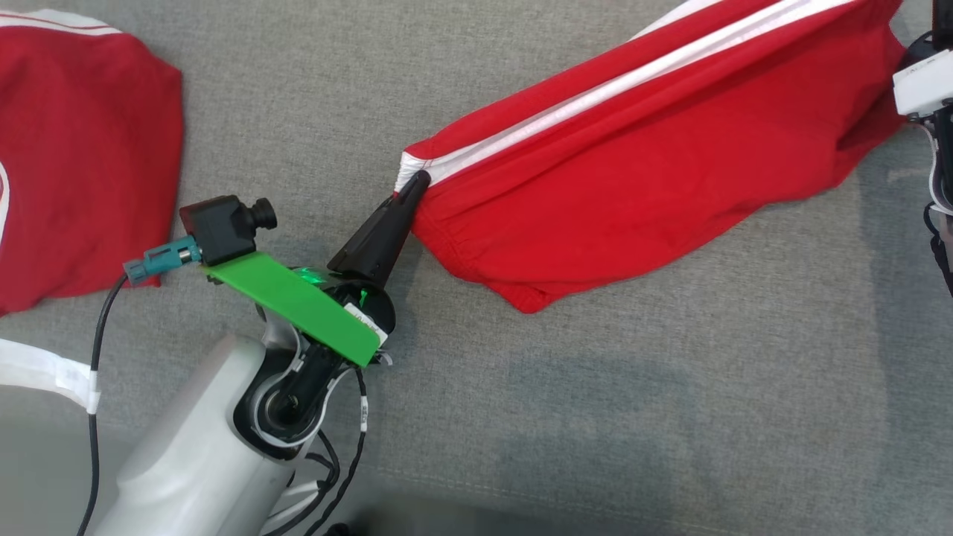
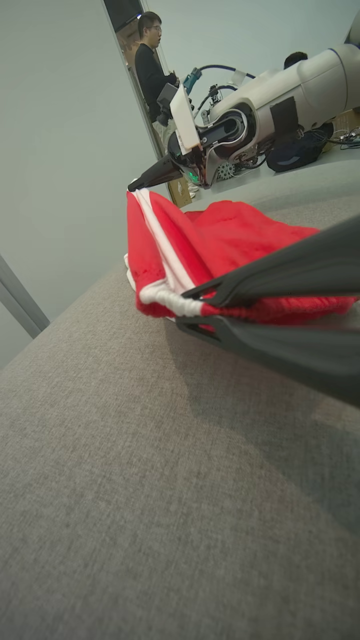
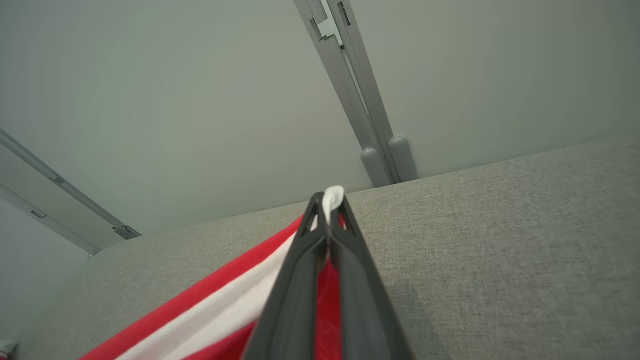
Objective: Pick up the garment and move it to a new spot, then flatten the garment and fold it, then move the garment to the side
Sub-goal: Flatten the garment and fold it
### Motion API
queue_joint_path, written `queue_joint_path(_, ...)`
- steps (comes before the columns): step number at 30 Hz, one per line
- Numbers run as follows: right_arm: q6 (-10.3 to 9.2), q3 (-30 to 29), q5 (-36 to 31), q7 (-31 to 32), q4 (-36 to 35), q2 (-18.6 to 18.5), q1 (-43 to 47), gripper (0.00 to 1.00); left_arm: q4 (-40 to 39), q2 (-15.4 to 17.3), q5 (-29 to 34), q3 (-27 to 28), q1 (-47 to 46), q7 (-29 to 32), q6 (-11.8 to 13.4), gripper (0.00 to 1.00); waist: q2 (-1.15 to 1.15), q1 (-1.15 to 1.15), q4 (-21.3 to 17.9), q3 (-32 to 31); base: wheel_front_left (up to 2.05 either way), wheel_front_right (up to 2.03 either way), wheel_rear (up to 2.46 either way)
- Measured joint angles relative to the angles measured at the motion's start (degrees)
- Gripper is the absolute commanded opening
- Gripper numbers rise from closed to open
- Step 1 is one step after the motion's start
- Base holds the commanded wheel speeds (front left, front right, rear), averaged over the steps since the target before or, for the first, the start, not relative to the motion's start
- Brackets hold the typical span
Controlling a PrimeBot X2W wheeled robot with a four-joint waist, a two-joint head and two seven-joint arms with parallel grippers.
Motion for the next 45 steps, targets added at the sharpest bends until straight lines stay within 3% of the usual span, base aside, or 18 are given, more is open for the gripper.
queue_joint_path(10,0.10,2.46,-1.71,-0.11,6.00,1.44,-4.41,0.00,3.61,-2.19,0.27,-0.30,-2.87,0.01,-0.01,0.00,0.00,0.00,3.10,3.77,0.00,0.00,0.00)
queue_joint_path(21,1.10,2.89,-2.12,-1.02,11.18,1.66,-6.03,0.00,6.58,-2.65,0.23,-1.04,-4.22,0.45,-0.10,0.00,0.00,0.00,2.43,2.65,0.00,0.00,0.00)
queue_joint_path(22,1.10,3.21,-2.46,-1.02,11.57,1.65,-6.32,0.05,6.75,-2.67,0.23,-1.04,-4.42,0.45,-0.10,0.05,0.00,0.00,2.37,2.60,0.00,0.00,0.00)
queue_joint_path(23,1.10,3.50,-2.72,-1.02,11.92,1.69,-6.74,0.52,6.91,-2.67,0.23,-1.02,-4.65,0.44,-0.10,0.31,0.00,0.00,2.30,2.55,0.00,0.00,0.00)
queue_joint_path(24,1.11,3.86,-2.89,-1.04,12.09,1.77,-7.13,1.00,7.10,-2.66,0.23,-0.99,-4.93,0.44,-0.10,0.66,0.00,0.00,2.23,2.52,0.00,0.00,0.00)
queue_joint_path(25,1.12,4.08,-3.05,-1.11,12.35,1.93,-7.51,1.00,7.38,-2.66,0.24,-1.01,-5.21,0.44,-0.10,0.98,0.00,0.00,2.15,2.48,0.00,0.00,0.00)
queue_joint_path(39,5.01,5.67,-3.10,-1.82,16.70,1.64,-8.10,1.00,8.23,-2.05,2.56,-1.65,-5.87,-2.09,-0.11,1.00,0.00,0.00,1.10,-1.50,0.00,0.00,0.00)
queue_joint_path(45,5.71,6.77,-2.71,2.97,19.03,-1.00,-7.53,1.00,7.22,1.24,7.76,-1.53,-5.56,-6.51,-0.14,1.00,0.00,0.00,1.31,-4.45,0.00,0.00,0.00)
